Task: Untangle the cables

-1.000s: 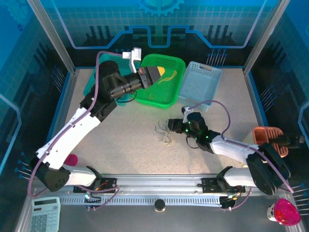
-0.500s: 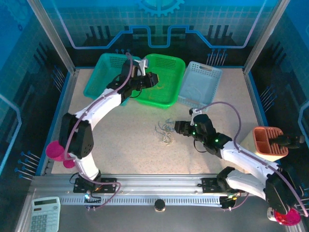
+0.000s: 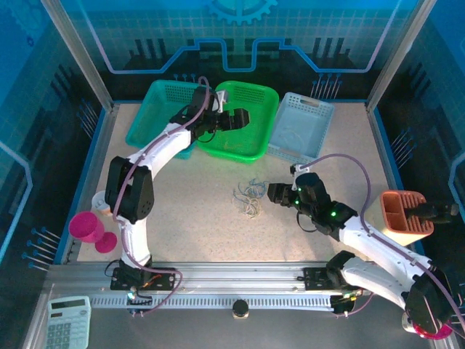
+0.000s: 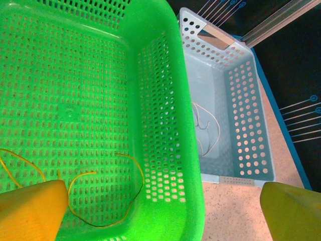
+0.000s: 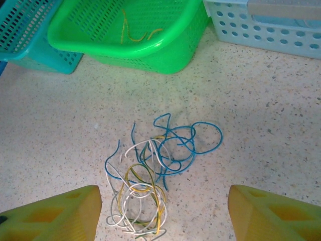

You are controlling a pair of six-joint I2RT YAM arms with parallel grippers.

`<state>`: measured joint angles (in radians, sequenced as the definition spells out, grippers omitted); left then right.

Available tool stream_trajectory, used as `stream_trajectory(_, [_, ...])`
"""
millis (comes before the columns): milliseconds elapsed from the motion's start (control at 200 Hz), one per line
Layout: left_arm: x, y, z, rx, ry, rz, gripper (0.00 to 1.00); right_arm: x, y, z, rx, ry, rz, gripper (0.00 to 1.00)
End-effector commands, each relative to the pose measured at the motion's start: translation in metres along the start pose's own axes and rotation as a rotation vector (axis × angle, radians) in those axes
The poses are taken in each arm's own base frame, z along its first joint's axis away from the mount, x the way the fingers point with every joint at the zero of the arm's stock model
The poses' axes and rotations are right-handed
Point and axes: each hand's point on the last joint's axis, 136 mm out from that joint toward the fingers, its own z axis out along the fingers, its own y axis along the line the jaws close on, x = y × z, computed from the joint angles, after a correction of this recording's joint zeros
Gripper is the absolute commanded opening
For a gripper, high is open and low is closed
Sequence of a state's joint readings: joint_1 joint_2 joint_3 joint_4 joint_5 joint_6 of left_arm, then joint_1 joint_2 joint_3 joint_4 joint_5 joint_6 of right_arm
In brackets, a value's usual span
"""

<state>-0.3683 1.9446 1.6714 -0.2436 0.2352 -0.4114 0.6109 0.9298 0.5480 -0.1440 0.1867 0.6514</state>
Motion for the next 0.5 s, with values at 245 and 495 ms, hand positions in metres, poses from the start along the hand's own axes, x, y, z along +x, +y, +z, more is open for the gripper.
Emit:
stream_trajectory(245, [0.0, -0.037, -0.084, 0.097, -0.09, -0.02, 0.99, 0.028, 0.004, 0.018, -0.015, 0.177, -0.001, 0.63])
stream_trajectory(495, [0.059, -0.026, -0.104, 0.124, -0.035, -0.16, 0.99, 0.052, 0.012, 0.03, -0.069, 0.301, -0.03, 0.51])
